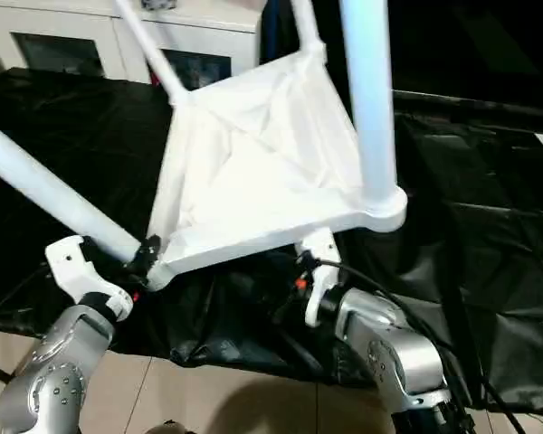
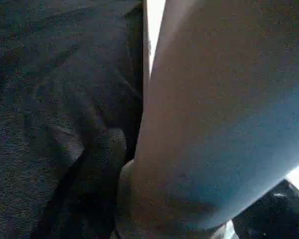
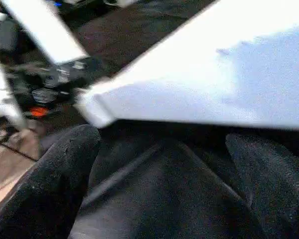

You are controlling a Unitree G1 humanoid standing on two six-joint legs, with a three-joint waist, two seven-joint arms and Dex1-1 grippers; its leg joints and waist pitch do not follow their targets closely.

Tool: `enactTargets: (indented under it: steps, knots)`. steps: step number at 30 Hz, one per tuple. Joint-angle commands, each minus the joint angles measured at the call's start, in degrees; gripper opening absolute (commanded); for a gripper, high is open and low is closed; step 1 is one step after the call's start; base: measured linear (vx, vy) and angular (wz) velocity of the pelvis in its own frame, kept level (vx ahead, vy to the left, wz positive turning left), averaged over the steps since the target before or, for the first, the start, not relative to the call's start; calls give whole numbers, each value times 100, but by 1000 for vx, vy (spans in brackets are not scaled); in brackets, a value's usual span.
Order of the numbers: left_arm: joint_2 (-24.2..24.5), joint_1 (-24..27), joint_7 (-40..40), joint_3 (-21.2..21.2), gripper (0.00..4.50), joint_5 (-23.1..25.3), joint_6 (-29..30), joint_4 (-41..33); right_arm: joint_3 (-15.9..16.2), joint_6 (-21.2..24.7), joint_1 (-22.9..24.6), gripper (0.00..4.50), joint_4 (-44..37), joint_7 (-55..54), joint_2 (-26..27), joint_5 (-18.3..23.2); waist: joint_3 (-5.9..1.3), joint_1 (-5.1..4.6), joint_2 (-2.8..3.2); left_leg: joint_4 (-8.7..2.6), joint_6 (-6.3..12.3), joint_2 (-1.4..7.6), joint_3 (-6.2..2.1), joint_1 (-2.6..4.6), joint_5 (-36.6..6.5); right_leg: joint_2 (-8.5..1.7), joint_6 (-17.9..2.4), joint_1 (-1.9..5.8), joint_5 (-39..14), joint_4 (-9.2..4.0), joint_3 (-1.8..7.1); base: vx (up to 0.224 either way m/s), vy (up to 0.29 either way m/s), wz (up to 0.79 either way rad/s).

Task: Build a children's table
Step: Flip table

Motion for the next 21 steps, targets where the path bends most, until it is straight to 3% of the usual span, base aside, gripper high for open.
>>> enactTargets:
  steps: [1, 4, 5, 7, 8, 14, 20, 21]
  knots:
    - [-273, -57, -12, -167, 267, -431, 129, -11, -211, 132, -63, 450, 67, -149, 82, 217, -283, -44, -62, -494, 110, 377, -152, 63, -506, -389, -1012, 200, -326, -377, 269, 0, 0, 0]
    - [-282, -73, -19, -149, 267, -396, 157, -15, -348, 290, -78, 450, 108, -284, 242, 388, -273, -56, -69, -492, 148, 378, -144, 68, -512, -385, -1017, 196, -346, -384, 267, 0, 0, 0]
    - [-307, -89, -35, -136, 267, -327, 172, -14, -561, 387, -103, 450, 143, -432, 502, 663, -266, -57, -60, -504, 154, 382, -149, 67, -562, -392, -1021, 192, -426, -388, 271, 0, 0, 0]
    - [-311, -95, -30, -141, 267, -307, 168, -7, -672, 417, -120, 450, 158, -502, 630, 808, -267, -65, -56, -510, 140, 385, -152, 75, -622, -396, -1006, 185, -534, -398, 272, 0, 0, 0]
    - [-316, -96, -25, -145, 267, -304, 155, -1, -770, 419, -151, 450, 172, -519, 733, 933, -261, -67, -32, -519, 109, 392, -155, 79, -652, -390, -995, 175, -578, -401, 267, 0, 0, 0]
    - [-350, -81, 8, -196, 267, -250, 83, 34, -1297, 269, -437, 450, 458, -865, 1241, 1440, -262, -82, -31, -531, -3, 384, -150, 79, -670, -389, -974, 173, -516, -396, 267, 0, 0, 0]
    - [-364, -66, 3, -224, 267, -213, 54, 21, -1576, 106, -763, 450, 945, -1417, 1528, 1292, -263, -162, -30, -544, -73, 367, -148, 68, -656, -388, -949, 185, -522, -397, 258, 0, 0, 0]
    - [-362, -60, 4, -232, 267, -206, 53, 12, -1604, 78, -799, 450, 1002, -1467, 1559, 1297, -257, -163, -59, -542, -67, 368, -142, 66, -653, -387, -927, 186, -536, -404, 262, 0, 0, 0]
